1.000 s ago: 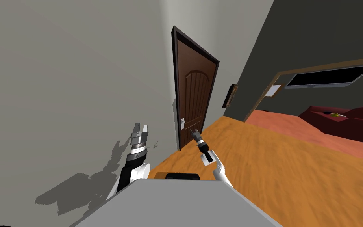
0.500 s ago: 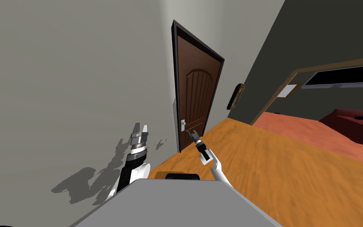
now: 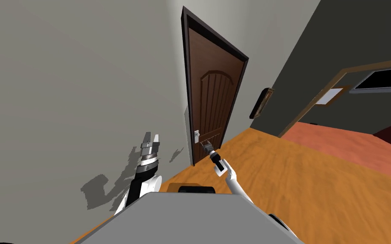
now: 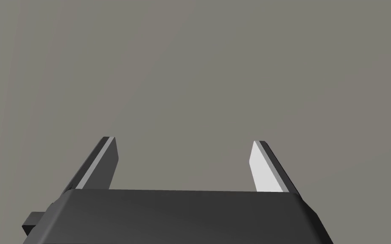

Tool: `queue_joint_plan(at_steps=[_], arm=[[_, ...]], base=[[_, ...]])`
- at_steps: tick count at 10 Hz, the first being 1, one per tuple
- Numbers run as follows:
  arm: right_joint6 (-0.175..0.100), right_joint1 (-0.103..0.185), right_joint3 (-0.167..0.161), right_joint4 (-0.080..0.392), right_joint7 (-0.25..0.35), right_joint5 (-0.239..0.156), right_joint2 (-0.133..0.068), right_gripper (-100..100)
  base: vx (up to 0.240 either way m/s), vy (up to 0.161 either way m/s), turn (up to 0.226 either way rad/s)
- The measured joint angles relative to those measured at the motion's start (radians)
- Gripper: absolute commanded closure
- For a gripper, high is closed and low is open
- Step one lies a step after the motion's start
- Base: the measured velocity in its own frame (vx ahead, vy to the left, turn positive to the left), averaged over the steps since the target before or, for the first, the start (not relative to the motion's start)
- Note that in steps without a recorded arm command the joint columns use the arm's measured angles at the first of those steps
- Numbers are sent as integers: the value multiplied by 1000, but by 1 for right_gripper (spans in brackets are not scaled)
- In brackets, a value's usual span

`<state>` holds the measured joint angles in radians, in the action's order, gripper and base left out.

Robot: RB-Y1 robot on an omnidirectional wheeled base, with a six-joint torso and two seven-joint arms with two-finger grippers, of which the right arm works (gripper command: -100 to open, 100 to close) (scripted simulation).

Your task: Pull the door open

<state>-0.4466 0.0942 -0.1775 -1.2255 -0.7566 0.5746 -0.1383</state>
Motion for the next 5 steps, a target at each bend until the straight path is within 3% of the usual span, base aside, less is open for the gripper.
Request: queue_joint_plan(at_steps=[3, 4, 5], arm=[[13, 28, -17, 45, -46, 34, -5, -100], [13, 29, -17, 47, -49, 35, -5, -100], [9, 37, 4, 67, -57, 27, -9, -100]], base=[[65, -57, 57], [-11, 2, 209], [-31, 15, 270]])
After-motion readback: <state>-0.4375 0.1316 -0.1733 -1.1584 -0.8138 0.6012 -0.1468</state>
